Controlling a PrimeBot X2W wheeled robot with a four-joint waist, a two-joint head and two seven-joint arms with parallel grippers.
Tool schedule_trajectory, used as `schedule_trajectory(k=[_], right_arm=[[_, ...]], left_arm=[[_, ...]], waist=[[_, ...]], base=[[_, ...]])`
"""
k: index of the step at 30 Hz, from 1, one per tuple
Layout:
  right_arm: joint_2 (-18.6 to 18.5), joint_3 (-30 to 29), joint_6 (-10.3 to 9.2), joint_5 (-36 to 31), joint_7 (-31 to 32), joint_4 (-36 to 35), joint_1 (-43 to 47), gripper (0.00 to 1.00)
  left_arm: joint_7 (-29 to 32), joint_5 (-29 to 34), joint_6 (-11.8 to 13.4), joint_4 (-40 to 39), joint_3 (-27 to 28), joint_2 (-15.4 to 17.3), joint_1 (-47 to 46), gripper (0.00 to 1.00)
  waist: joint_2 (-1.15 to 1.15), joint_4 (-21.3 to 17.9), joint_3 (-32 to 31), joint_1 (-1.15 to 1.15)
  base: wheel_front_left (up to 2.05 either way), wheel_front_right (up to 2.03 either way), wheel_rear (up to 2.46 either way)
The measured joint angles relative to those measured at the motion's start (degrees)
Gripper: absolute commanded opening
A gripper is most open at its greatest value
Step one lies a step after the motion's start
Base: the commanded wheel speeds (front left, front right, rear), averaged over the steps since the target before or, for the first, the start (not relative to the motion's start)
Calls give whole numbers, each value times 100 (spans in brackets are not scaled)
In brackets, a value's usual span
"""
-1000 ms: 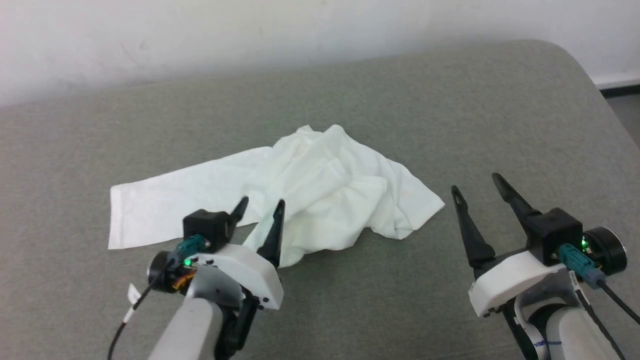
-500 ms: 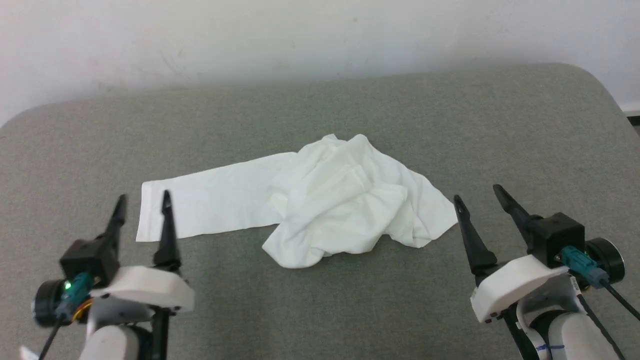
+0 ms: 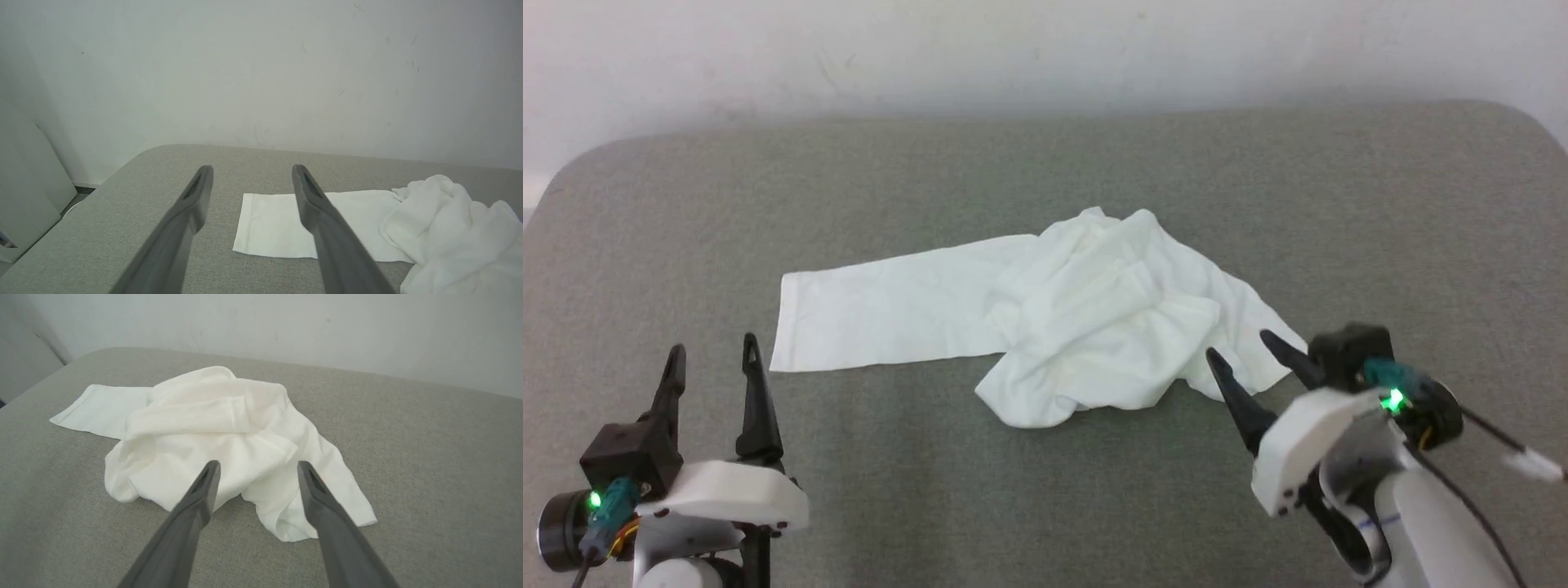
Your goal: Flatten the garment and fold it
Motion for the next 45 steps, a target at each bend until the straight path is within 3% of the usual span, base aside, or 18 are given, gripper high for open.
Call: schedule_trajectory(k=[8, 16, 22, 23, 25, 30, 36, 45], right_arm=[[-474, 1006, -2, 1444, 824, 1156, -1567, 100], [-1089, 3173, -2, 2824, 1751, 1435, -2944, 100], [-1501, 4339, -1, 3088, 1393, 1678, -3672, 100], [-1517, 4450, -1, 3118, 1290, 1775, -3772, 94], [-1517, 4710, -1, 3244, 1166, 1980, -3933, 0], [-1493, 5210, -1, 3563, 760, 2419, -4161, 0], [-1525, 5379, -1, 3889, 122, 2603, -4253, 0], [-2076, 4461, -1, 3707, -836, 2517, -4013, 0]], left_arm=[[-165, -1, 5, -20, -74, -79, -92, 100], [-296, 0, -3, 148, -186, -124, -315, 100], [-397, -1, -3, 280, -204, -140, -400, 100], [-402, -1, -3, 300, -204, -141, -407, 100], [-410, -1, -3, 337, -210, -144, -423, 100], [-411, -1, -3, 411, -255, -157, -483, 100], [-453, -10, 2, 460, -264, -163, -485, 100], [-369, -20, 96, 366, -241, -113, -308, 100]], waist=[[0, 275, 251, 0], [0, 606, 476, 1], [0, 761, 586, 1], [0, 769, 600, 1], [0, 773, 615, 1], [0, 770, 618, 1], [0, 738, 519, 0], [0, 479, 326, 0]], base=[[0, 0, 0], [0, 0, 0], [0, 0, 0], [0, 0, 0], [0, 0, 0], [0, 0, 0], [0, 0, 0], [0, 0, 0]])
